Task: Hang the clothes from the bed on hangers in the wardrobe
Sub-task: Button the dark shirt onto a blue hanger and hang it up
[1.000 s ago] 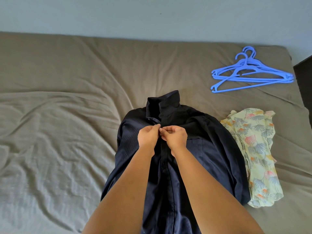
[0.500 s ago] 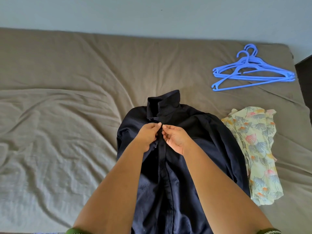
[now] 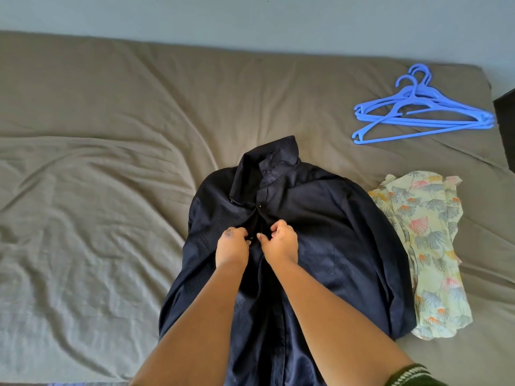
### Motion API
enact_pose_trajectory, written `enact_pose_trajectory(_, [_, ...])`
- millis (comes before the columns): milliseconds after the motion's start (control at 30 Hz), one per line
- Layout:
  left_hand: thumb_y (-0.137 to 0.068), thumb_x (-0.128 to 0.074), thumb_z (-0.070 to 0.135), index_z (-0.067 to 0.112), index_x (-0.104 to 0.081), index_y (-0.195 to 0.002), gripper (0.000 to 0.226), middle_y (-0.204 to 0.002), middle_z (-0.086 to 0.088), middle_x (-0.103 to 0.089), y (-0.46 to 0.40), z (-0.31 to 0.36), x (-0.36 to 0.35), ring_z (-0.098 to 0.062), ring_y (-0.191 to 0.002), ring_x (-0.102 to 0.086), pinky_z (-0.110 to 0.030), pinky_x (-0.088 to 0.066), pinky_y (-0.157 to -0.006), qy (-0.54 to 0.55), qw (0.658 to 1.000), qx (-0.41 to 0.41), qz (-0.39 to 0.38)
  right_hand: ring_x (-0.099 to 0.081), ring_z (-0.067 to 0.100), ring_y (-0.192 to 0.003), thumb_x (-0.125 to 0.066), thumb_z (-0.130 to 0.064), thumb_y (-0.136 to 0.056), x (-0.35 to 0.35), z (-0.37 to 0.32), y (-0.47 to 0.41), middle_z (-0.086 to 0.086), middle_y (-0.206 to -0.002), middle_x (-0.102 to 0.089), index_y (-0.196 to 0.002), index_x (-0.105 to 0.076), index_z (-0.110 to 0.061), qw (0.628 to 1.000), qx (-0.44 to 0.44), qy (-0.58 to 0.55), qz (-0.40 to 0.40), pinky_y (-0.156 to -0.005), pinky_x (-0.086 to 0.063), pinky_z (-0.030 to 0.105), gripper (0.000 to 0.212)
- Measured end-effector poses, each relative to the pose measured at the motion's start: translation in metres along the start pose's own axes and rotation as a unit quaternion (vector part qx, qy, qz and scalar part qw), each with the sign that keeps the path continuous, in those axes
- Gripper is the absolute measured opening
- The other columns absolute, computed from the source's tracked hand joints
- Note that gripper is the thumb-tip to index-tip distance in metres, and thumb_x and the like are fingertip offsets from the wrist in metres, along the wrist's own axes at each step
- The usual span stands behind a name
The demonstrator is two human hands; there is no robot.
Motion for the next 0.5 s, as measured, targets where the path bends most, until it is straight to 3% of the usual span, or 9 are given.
enact_pose_trajectory(133, [-0.095,-0.059,0.028,0.007,-0.062,-0.118,0.031,-0.119,-0.013,-0.058,-0.011,0.006,-0.006,-0.031,-0.109,-0.056,-0.035,-0.045,-0.085,-0.016,1.000,0.005,-0.015,-0.061,0.029,-0.101,-0.059,-0.018,-0.090,-0.001,0.013,-0.011,0.011,-0.111,-0.062,-0.105,-0.058,-0.012,0.998,-0.052,0.040,0.000,-0.081,-0.051,0.035,0.017])
enact_pose_trajectory(300, [-0.097,-0.051,0.022,0.012,-0.062,-0.113,0.021,-0.116,-0.011,-0.058,-0.015,0.009,-0.021,-0.030,-0.104,-0.058,-0.034,-0.043,-0.075,-0.093,0.995,0.005,-0.031,-0.061,0.024,-0.099,-0.071,-0.041,-0.083,-0.012,0.021,-0.011,0.005,-0.108,-0.061,-0.108,-0.056,-0.012,0.998,-0.019,0.067,-0.012,-0.080,-0.052,0.035,0.041])
enact_pose_trajectory(400, [-0.093,-0.060,0.025,0.013,-0.064,-0.103,0.015,-0.107,-0.007,-0.061,-0.018,0.004,-0.021,-0.027,-0.098,-0.060,-0.031,-0.043,-0.071,-0.034,0.999,0.038,-0.018,-0.062,0.024,-0.094,-0.073,-0.037,-0.080,-0.011,0.025,-0.015,0.004,-0.103,-0.061,-0.102,-0.056,-0.013,0.996,-0.043,0.078,-0.016,-0.073,-0.051,0.033,0.037])
enact_pose_trajectory(500, [-0.083,-0.074,0.028,0.017,-0.067,-0.084,0.013,-0.085,0.000,-0.069,-0.015,-0.008,-0.017,-0.018,-0.084,-0.066,-0.029,-0.052,-0.074,0.108,0.988,0.109,-0.003,-0.062,0.029,-0.087,-0.059,-0.026,-0.086,-0.002,0.023,-0.015,0.009,-0.093,-0.064,-0.091,-0.058,-0.010,0.997,-0.046,0.066,-0.004,-0.069,-0.051,0.034,0.017])
Point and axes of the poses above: each hand's wrist, its own y-axis away from the middle knuckle, its own x-axis out of the back of the hand, z = x × y, the point moved 7 cm from there along -y, towards the middle knuckle
